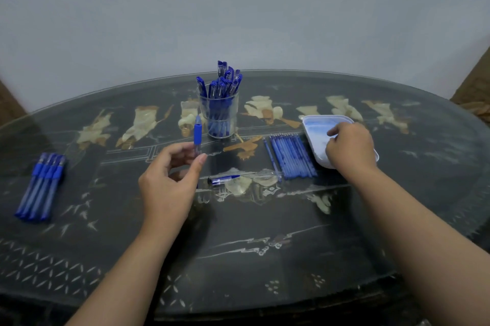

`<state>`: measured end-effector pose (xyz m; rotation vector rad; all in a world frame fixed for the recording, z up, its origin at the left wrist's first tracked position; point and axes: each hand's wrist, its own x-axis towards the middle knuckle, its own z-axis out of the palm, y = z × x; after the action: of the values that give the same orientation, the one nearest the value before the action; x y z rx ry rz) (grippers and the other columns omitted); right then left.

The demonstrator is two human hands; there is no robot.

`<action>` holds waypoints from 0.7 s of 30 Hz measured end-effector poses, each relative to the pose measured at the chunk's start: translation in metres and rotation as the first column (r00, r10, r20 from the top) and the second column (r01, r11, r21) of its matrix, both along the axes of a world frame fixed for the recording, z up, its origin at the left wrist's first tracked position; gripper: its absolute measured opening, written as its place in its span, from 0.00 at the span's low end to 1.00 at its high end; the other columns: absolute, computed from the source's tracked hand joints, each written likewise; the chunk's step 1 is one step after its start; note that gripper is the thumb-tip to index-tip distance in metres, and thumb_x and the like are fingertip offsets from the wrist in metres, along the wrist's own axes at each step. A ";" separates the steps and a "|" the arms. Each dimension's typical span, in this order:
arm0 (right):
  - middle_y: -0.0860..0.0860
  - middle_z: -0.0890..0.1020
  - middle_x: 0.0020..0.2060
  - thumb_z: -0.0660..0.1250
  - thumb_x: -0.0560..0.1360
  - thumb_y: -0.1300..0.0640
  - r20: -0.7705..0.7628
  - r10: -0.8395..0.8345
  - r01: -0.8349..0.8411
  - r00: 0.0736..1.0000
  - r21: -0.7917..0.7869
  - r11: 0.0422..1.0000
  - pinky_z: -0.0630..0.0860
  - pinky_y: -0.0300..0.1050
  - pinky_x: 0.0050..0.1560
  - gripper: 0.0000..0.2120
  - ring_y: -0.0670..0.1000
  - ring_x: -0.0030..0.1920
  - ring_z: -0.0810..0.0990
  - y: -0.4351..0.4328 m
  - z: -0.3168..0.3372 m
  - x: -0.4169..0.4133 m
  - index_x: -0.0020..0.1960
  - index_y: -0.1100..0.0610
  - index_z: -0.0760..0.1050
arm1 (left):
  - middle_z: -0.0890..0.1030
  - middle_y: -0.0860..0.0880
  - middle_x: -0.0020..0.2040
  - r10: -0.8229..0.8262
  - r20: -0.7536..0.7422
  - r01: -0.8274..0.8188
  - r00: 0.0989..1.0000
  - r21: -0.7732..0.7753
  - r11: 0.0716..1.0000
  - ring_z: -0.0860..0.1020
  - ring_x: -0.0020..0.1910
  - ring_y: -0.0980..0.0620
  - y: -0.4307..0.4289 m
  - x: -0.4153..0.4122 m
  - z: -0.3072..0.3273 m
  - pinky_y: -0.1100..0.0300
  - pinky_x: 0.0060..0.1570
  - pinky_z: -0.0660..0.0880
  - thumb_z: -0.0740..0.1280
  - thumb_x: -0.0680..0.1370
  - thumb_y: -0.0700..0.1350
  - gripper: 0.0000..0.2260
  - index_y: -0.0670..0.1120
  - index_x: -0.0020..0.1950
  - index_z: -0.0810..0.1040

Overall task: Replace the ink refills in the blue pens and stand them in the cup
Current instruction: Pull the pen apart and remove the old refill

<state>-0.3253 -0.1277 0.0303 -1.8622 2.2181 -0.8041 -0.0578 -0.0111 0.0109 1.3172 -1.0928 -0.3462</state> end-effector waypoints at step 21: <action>0.62 0.74 0.59 0.60 0.74 0.70 -0.066 -0.022 0.027 0.998 0.070 0.997 0.70 0.48 0.52 0.17 0.63 0.60 0.73 -0.007 -0.010 -0.025 0.62 0.62 0.73 | 0.82 0.54 0.46 -0.043 0.090 0.042 0.995 0.005 0.999 0.80 0.44 0.63 0.001 -0.011 -0.001 0.74 0.47 0.75 0.73 0.73 0.38 0.11 0.47 0.53 0.80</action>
<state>-0.3507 -0.1347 0.0205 -1.8574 2.2809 -0.6682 -0.0689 -0.0098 0.0101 1.3243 -1.1976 -0.3228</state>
